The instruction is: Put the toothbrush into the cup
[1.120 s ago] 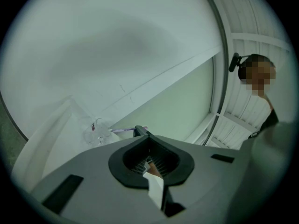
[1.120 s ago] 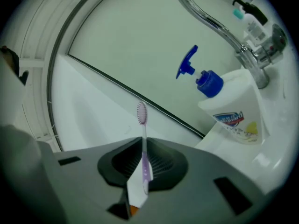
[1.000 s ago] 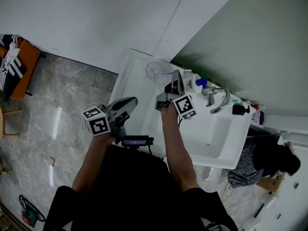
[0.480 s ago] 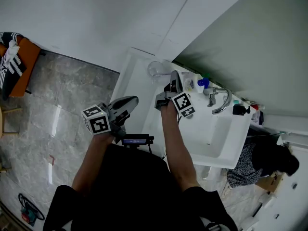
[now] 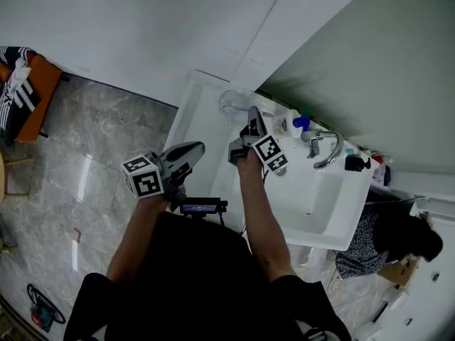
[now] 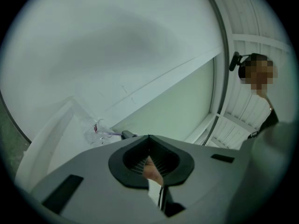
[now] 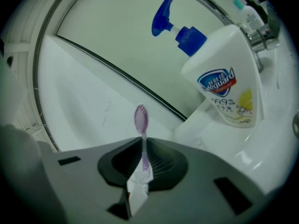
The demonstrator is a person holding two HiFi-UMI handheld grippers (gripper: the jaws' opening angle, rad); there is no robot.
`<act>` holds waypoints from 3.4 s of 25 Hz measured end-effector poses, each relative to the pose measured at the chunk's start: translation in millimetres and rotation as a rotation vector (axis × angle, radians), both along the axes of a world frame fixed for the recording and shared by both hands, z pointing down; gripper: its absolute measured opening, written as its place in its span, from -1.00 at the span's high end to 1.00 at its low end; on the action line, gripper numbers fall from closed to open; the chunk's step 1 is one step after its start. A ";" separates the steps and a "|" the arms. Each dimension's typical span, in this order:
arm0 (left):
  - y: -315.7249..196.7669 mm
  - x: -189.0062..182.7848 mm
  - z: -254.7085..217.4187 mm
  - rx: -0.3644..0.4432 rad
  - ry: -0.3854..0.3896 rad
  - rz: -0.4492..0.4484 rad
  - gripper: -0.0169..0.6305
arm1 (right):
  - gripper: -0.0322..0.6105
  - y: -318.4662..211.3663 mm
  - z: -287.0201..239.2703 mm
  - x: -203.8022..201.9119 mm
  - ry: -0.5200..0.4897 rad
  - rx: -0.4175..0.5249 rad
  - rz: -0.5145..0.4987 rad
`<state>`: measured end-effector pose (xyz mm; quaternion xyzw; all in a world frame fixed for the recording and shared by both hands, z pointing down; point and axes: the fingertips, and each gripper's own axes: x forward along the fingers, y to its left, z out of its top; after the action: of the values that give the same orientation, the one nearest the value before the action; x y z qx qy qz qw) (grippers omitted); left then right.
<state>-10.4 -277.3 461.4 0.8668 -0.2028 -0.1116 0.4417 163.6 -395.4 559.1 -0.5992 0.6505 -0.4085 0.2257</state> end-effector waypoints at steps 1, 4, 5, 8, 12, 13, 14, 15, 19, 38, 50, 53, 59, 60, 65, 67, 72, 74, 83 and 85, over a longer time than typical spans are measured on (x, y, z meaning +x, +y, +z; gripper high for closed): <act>0.1 0.0 0.2 -0.001 -0.001 -0.001 0.92 | 0.78 -0.7 0.6 -1.1 0.002 -0.001 -0.006; 0.2 -0.2 0.3 -0.001 -0.003 -0.007 0.92 | 0.78 -2.8 1.4 -4.8 0.015 -0.002 -0.027; 0.5 -0.3 0.5 0.001 -0.005 -0.008 0.92 | 0.78 -3.3 1.8 -6.3 0.019 -0.001 -0.035; 2.5 -1.1 0.8 0.001 -0.009 -0.011 0.92 | 0.78 -4.0 3.6 -11.4 0.022 -0.004 -0.058; 3.7 -2.3 -0.5 0.002 -0.010 -0.018 0.92 | 0.78 -5.0 4.1 -16.1 0.038 0.002 -0.081; 3.7 -2.3 -0.3 0.002 -0.012 -0.021 0.92 | 0.78 -5.8 4.5 -17.6 0.043 0.003 -0.091; 3.8 -2.5 0.0 0.002 -0.013 -0.022 0.92 | 0.77 -6.3 5.4 -19.8 0.047 0.002 -0.103; 4.2 -2.9 0.3 0.003 -0.015 -0.023 0.92 | 0.75 -6.5 6.6 -22.2 0.050 -0.001 -0.115; 6.0 -3.1 0.6 0.005 -0.018 -0.025 0.92 | 0.64 -5.3 11.0 -28.9 0.059 -0.010 -0.148; 12.9 14.4 0.4 0.000 -0.050 -0.006 0.92 | 0.55 23.1 17.5 -20.4 0.007 -0.032 -0.161; 25.0 29.6 3.4 -0.004 -0.096 -0.021 0.92 | 0.56 51.6 -6.8 -19.1 -0.103 0.055 -0.201; 27.6 32.3 2.1 -0.005 -0.105 -0.020 0.92 | 0.58 59.3 -15.2 -18.7 -0.119 0.085 -0.214; 33.6 35.9 -6.3 0.029 -0.085 0.011 0.92 | 0.75 83.8 -35.7 -10.8 -0.128 0.142 -0.184; 35.0 36.6 -8.9 0.035 -0.078 0.020 0.92 | 0.77 88.8 -39.3 -10.0 -0.125 0.151 -0.177; 46.0 27.9 -18.8 0.070 -0.043 0.071 0.92 | 0.83 110.3 -56.2 -14.3 -0.093 0.186 -0.143; 53.1 17.9 -22.9 0.058 -0.021 0.078 0.92 | 0.85 122.1 -63.4 -21.8 -0.082 0.193 -0.128; 72.6 -15.0 -30.6 0.075 0.032 0.103 0.92 | 0.88 160.7 -79.6 -42.6 -0.065 0.212 -0.076; 81.2 -25.7 -35.2 0.078 0.052 0.116 0.92 | 0.88 176.8 -85.0 -51.7 -0.058 0.222 -0.058; 118.8 -44.5 -41.0 0.081 0.136 0.213 0.92 | 0.88 242.0 -121.3 -76.9 0.025 0.281 0.003; 127.2 -43.5 -40.9 0.077 0.152 0.232 0.92 | 0.88 255.6 -129.6 -77.8 0.033 0.292 0.018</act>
<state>-53.9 -150.1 420.5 0.8899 -0.0628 -0.1327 0.4319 85.9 -139.8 429.5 -0.5723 0.7013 -0.2976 0.3035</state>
